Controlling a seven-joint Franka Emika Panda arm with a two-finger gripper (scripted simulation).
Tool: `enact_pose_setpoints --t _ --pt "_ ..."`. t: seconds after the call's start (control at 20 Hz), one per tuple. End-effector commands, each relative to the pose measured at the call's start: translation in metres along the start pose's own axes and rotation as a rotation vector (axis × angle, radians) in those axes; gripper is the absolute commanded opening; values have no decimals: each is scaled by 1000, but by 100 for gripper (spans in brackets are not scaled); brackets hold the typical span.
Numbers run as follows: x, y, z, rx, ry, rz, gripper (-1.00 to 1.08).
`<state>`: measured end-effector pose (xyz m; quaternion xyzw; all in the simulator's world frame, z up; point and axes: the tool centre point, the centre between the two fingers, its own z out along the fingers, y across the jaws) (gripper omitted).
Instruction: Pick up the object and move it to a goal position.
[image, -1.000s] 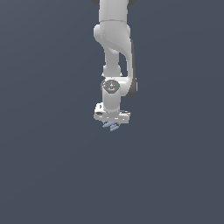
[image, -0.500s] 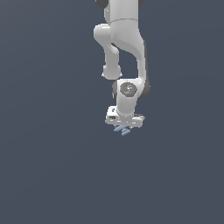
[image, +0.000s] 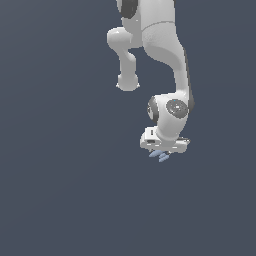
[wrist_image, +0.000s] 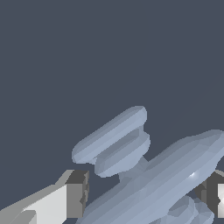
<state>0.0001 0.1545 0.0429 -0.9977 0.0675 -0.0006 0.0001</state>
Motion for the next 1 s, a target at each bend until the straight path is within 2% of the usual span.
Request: enact_pose_setpoints --t 0.0,0.45,0.95 --pt "7 -19 -3 -1 0 1 -100" --pt "24 -59 -9 0 -1 2 -100" --pt "28 -67 -10 0 -1 2 -100"
